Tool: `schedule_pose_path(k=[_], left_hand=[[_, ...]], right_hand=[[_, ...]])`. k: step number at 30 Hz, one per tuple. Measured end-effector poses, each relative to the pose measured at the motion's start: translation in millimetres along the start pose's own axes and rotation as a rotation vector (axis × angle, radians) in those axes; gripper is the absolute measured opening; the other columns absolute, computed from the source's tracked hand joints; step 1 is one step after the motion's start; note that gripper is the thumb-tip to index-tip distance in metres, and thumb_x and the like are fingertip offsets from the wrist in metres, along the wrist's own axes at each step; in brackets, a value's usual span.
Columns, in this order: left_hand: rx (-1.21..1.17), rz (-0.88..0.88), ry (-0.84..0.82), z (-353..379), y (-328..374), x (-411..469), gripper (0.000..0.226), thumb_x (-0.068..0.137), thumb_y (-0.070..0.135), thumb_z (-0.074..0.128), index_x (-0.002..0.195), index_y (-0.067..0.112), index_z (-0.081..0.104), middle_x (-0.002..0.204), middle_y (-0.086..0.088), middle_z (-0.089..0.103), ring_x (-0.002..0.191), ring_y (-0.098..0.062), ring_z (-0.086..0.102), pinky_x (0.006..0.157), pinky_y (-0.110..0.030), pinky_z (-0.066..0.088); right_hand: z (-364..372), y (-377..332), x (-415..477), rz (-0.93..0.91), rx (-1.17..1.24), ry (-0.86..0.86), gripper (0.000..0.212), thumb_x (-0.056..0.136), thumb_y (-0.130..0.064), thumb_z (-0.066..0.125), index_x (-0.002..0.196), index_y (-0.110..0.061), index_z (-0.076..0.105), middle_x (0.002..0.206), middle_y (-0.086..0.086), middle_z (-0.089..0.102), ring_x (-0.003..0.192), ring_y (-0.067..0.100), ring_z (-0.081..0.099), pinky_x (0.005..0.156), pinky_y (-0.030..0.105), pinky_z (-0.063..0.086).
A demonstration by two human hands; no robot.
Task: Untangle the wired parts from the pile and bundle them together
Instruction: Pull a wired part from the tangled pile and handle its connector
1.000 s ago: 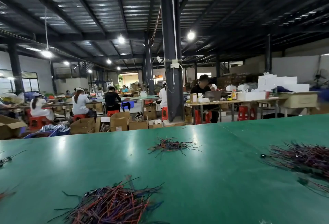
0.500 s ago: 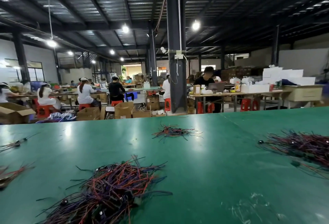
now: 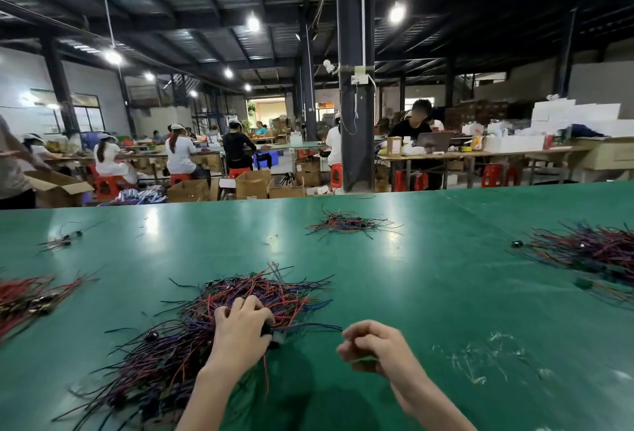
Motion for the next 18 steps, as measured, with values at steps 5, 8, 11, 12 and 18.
schedule_pose_path(k=[5,8,11,12,18], left_hand=[[0.152,0.037,-0.017,8,0,18,0.026,0.088,0.045,0.058,0.112,0.036,0.057,0.117,0.008,0.047,0.118,-0.016,0.038,0.099,-0.039,0.023],[0.155,0.035,-0.009,4,-4,31,0.02,0.087,0.047,0.059,0.103,0.035,0.06,0.11,0.011,0.052,0.113,-0.014,0.043,0.096,-0.038,0.023],[0.089,0.031,0.043,-8,-6,40,0.015,0.088,0.046,0.057,0.097,0.035,0.059,0.102,0.014,0.053,0.108,-0.01,0.046,0.095,-0.036,0.023],[0.067,0.03,0.078,-14,-5,42,0.014,0.09,0.046,0.054,0.097,0.035,0.059,0.1,0.015,0.053,0.107,-0.01,0.048,0.096,-0.035,0.023],[-0.227,0.145,0.504,-75,30,49,0.007,0.084,0.018,0.069,0.088,0.013,0.068,0.093,-0.002,0.061,0.082,-0.024,0.06,0.086,-0.036,0.047]], right_hand=[[24,23,45,0.04,-0.332,-0.084,0.024,0.086,0.006,0.041,0.092,-0.012,0.056,0.082,0.006,0.066,0.063,0.014,0.059,0.054,0.023,0.045],[32,25,60,0.026,-0.448,-0.13,0.022,0.085,0.002,0.043,0.095,-0.015,0.054,0.084,0.003,0.061,0.061,0.01,0.058,0.049,0.021,0.045],[27,25,71,0.045,-0.385,-0.14,0.023,0.085,0.005,0.043,0.095,-0.011,0.054,0.086,0.007,0.061,0.059,0.013,0.06,0.044,0.024,0.048],[25,24,73,0.054,-0.345,-0.141,0.023,0.085,0.007,0.042,0.095,-0.009,0.055,0.086,0.008,0.061,0.059,0.015,0.06,0.045,0.026,0.05],[20,12,87,0.062,-0.113,-0.221,0.015,0.091,0.003,0.052,0.099,-0.008,0.059,0.088,0.007,0.067,0.062,0.017,0.063,0.056,0.027,0.054]])
Point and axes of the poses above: each hand's wrist, its own x-axis towards the middle knuckle, its own z-axis out of the palm, y = z × x, the point moved 8 cm from there along x, towards the middle knuckle
